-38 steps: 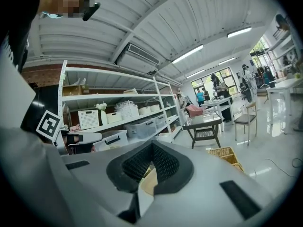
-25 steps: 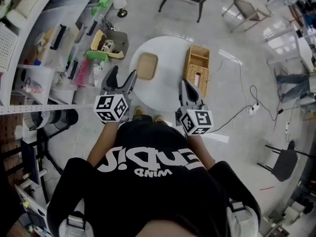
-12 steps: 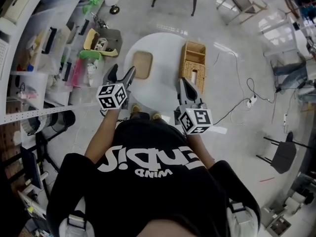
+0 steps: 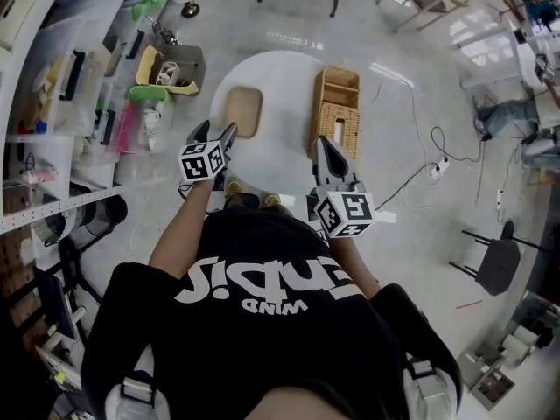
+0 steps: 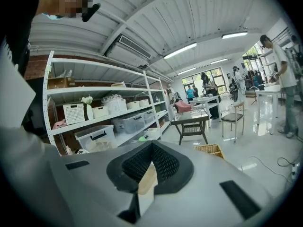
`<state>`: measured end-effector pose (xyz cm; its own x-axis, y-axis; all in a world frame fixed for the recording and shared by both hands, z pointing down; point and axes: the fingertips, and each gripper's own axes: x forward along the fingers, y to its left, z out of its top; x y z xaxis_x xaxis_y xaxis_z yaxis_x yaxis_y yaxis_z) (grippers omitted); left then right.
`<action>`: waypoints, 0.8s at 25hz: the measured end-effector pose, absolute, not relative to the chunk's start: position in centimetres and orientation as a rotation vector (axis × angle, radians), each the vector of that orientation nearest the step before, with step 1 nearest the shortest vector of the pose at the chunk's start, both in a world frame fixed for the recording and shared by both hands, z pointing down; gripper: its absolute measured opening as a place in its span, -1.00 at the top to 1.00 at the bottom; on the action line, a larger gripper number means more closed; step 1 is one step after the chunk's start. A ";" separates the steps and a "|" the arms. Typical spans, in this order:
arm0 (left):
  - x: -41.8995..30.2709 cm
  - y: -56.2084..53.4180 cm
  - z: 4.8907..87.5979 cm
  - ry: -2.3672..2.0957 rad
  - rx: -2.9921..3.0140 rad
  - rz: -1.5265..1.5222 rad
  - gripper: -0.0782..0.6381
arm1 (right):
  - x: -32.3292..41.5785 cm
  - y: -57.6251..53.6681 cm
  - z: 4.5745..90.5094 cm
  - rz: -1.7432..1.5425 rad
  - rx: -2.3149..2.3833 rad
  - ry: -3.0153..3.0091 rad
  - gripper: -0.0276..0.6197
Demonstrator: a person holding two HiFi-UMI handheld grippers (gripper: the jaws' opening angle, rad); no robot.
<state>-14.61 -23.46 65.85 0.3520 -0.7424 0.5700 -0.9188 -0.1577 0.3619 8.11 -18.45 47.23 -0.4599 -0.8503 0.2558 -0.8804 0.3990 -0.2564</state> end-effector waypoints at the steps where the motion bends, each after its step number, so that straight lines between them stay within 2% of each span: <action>1: -14.5 -23.5 66.6 -1.435 1.935 0.350 -0.15 | 8.2 -18.5 47.4 0.551 1.586 -2.550 0.92; 13: -13.4 -23.7 72.6 -1.335 1.809 0.439 -0.13 | 9.0 -18.7 48.5 0.589 1.616 -2.479 0.92; 20: -12.9 -24.1 73.1 -1.291 1.799 0.429 0.00 | 9.5 -18.8 48.9 0.604 1.627 -2.453 0.92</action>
